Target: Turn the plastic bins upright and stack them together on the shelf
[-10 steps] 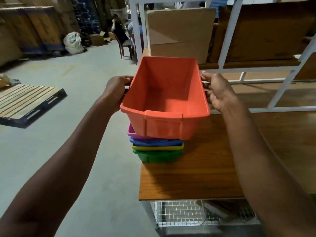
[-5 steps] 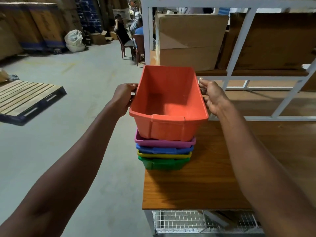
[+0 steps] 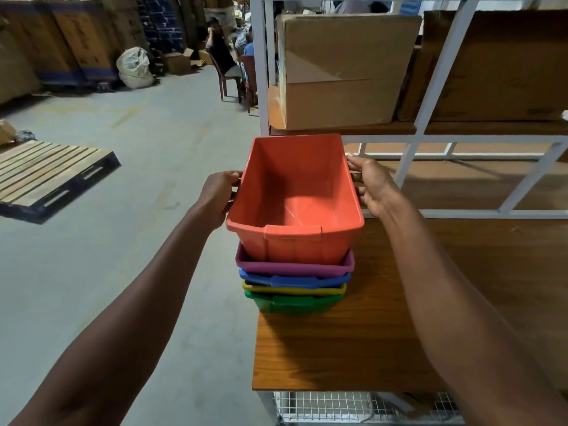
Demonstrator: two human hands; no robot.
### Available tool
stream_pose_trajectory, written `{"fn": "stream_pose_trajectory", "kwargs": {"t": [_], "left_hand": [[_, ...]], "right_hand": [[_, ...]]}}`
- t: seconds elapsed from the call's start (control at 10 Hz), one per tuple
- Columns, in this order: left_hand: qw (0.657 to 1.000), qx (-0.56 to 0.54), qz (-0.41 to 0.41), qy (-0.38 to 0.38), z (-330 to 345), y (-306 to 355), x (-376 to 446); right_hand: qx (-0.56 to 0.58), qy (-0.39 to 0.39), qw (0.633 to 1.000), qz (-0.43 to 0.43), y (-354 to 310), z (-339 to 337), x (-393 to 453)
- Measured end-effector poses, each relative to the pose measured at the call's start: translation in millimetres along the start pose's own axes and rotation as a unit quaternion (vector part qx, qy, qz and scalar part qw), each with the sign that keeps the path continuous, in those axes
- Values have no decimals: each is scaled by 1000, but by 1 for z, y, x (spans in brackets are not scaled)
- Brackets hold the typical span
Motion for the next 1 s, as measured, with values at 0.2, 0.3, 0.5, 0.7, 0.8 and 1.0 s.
{"fn": "stream_pose_trajectory", "kwargs": {"t": [0.2, 0.3, 0.5, 0.7, 0.8, 1.0], "left_hand": [[1000, 14, -14, 4, 4, -20, -4], [999, 26, -23, 1, 5, -31, -5], [998, 58, -13, 22, 4, -37, -9], [993, 101, 17, 51, 4, -31, -17], [989, 126, 24, 69, 3, -24, -24], [969, 202, 81, 114, -5, -3, -33]], "right_hand": [[1, -12, 999, 33, 31, 3, 2], [-3, -14, 999, 49, 48, -1, 0], [-15, 29, 997, 66, 67, -12, -8], [1, 27, 997, 74, 75, -17, -18], [-2, 20, 997, 68, 74, -18, -22], [-47, 24, 997, 55, 64, -22, -27]]}}
Point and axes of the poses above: each hand's wrist, its own x-axis towards the middle knuckle, its own z-axis out of the palm, y = z × x, the point moved 9 cm from there along x, towards the middle knuckle, and after that the axes turned 13 degrees about -y, right-handed, at the moved point
